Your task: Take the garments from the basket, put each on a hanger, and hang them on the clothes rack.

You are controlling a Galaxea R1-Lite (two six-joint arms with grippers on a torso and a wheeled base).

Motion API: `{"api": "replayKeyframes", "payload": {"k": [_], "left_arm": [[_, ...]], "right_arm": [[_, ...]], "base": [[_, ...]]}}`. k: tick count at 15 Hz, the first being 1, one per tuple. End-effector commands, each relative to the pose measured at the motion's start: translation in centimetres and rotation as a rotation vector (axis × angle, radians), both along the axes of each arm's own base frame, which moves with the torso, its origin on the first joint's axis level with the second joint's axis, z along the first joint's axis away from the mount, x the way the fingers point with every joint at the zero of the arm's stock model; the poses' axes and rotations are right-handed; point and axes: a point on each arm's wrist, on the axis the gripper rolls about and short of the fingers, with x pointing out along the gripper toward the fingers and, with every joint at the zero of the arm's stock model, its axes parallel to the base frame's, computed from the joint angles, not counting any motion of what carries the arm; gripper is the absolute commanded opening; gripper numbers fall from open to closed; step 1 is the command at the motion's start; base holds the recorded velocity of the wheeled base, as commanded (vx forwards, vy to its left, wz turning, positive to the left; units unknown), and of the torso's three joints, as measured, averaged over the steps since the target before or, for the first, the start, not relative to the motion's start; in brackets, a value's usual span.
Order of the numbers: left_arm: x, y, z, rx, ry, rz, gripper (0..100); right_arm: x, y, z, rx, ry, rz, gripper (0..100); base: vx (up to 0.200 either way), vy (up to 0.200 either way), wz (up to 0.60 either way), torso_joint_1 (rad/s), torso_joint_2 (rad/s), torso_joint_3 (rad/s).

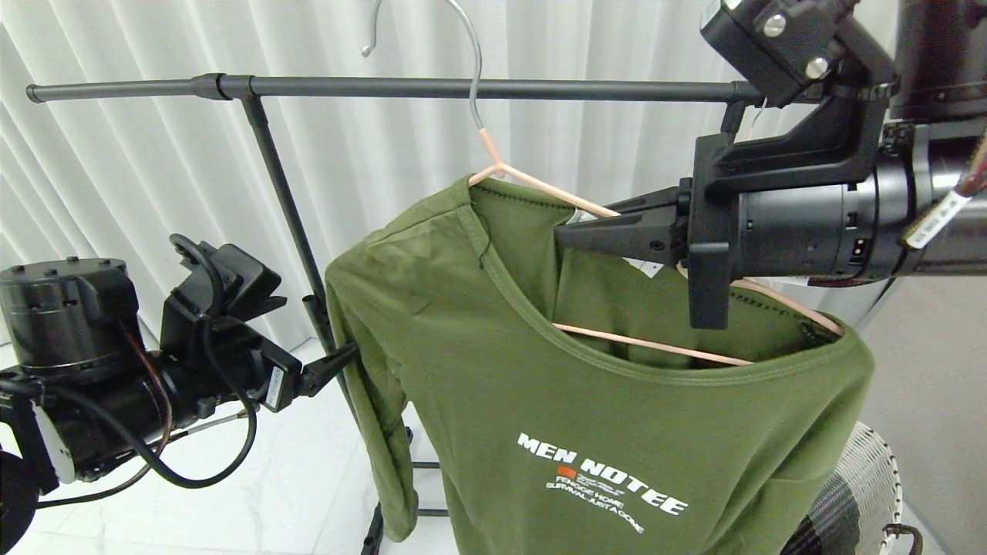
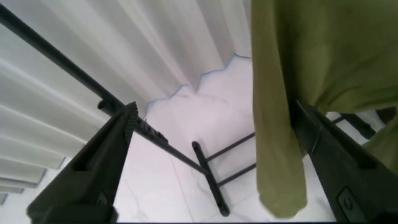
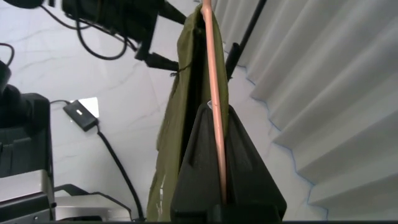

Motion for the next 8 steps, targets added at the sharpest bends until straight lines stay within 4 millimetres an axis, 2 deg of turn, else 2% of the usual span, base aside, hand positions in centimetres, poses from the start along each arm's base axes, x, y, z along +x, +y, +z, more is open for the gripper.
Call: {"api": "replayKeyframes", "payload": {"k": [1, 4, 5, 8], "left_arm": [[0.2, 0.1, -0.5, 0.002, 0.018, 0.005, 0], [0.3, 0.8, -0.7, 0.005, 0.03, 0.036, 0], [0.3, 1.7, -1.2, 0.013, 0.046, 0.072, 0], [-0.2, 2.8, -2.1, 0.018, 0.079, 0.114, 0]], "right_arm": [[-0.3, 0.1, 0.1, 0.003, -0.003, 0.011, 0], [-0.3, 0.1, 0.2, 0.006, -0.004, 0.009, 0], [-0.3, 0.0, 0.3, 0.008, -0.006, 0.008, 0], [-0.4, -0.1, 0.4, 0.014, 0.005, 0.002, 0]], "base": [[0.0, 0.0, 0.0, 0.0, 0.0, 0.0], [0.0, 0.0, 0.0, 0.0, 0.0, 0.0], [0.0, 0.0, 0.0, 0.0, 0.0, 0.0], [0.0, 0.0, 0.0, 0.0, 0.0, 0.0]]}}
